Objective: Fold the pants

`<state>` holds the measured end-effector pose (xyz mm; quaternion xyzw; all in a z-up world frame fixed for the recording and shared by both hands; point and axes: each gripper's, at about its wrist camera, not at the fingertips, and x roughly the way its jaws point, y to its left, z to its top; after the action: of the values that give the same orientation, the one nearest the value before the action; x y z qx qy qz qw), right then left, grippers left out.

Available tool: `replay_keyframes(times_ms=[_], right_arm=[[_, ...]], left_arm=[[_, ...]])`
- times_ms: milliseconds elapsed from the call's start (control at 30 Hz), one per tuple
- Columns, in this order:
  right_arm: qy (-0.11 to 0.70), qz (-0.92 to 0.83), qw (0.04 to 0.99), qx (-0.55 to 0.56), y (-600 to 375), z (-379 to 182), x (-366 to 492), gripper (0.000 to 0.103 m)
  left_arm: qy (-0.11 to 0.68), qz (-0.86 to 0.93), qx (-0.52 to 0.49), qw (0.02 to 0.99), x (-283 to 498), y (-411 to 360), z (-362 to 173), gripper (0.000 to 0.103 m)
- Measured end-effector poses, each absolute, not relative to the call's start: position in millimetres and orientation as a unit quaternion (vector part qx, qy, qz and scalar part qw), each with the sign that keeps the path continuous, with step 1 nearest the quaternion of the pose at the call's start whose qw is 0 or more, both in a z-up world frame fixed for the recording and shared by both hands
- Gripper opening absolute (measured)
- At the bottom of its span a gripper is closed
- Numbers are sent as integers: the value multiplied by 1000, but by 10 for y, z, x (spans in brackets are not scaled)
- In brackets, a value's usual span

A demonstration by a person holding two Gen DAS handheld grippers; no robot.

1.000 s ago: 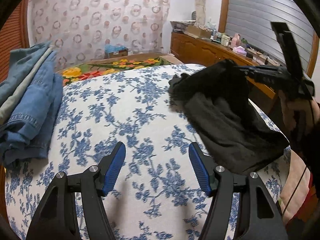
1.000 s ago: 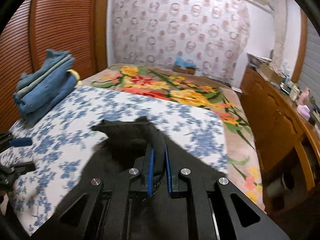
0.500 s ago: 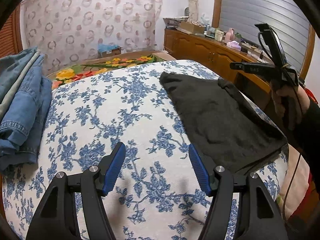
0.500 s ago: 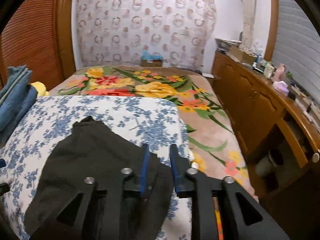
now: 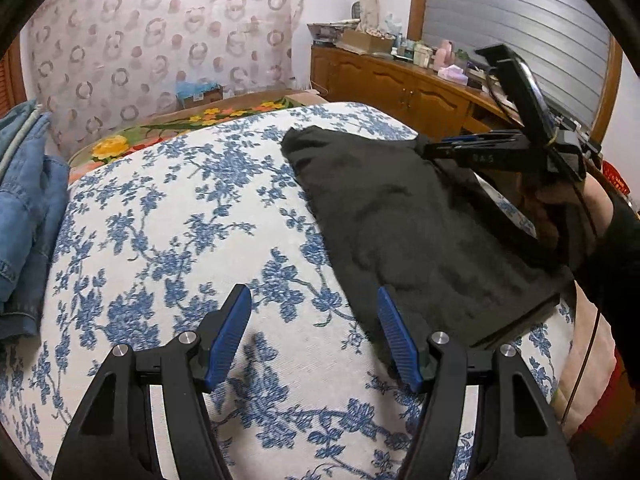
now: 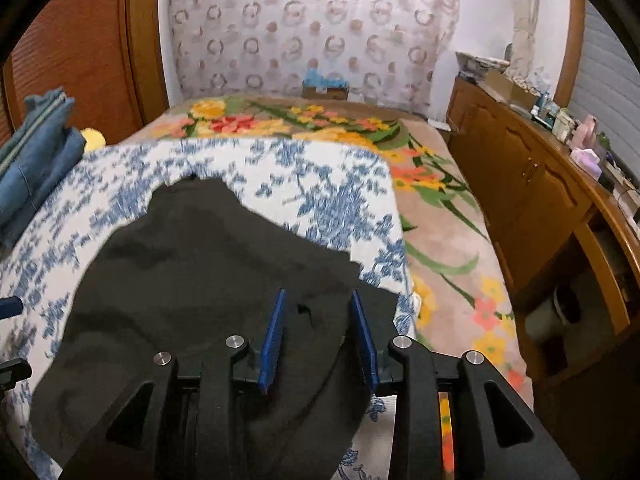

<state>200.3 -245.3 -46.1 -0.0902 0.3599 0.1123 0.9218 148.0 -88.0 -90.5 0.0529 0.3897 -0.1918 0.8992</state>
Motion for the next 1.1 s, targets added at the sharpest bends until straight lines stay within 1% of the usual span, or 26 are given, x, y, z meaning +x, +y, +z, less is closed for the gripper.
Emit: replay_keyframes(times_ms=[100,300,600,733,900,967,1100], right_arm=[[372,98,916,-116,-2466,-488,2120,35],[363,55,919,-142,-2624,-440,2201,35],[355,13,930,-92,-3104,-285,2168,35],[336,37,939,-69,-3078,-195,1856,35],[323,79,941,-56,-2943,-289,1297,35],[324,93,940,-57,-2889,-330,1088,35],[324,110,937,-63,-2882,-382,746,35]], left_arm=[[390,-197,59,897,1477,-954,-918,66],[402,-198,68,891,1463,-998,-1016,66],[412,-196,72,887,1482,-1021,-1087,66],[412,-194,71,887,1484,-1013,-1094,69],[413,-191,70,888,1496,-1012,-1103,72],[414,-192,68,887,1501,-1007,-1105,76],[416,-193,71,886,1511,-1020,-1108,79]])
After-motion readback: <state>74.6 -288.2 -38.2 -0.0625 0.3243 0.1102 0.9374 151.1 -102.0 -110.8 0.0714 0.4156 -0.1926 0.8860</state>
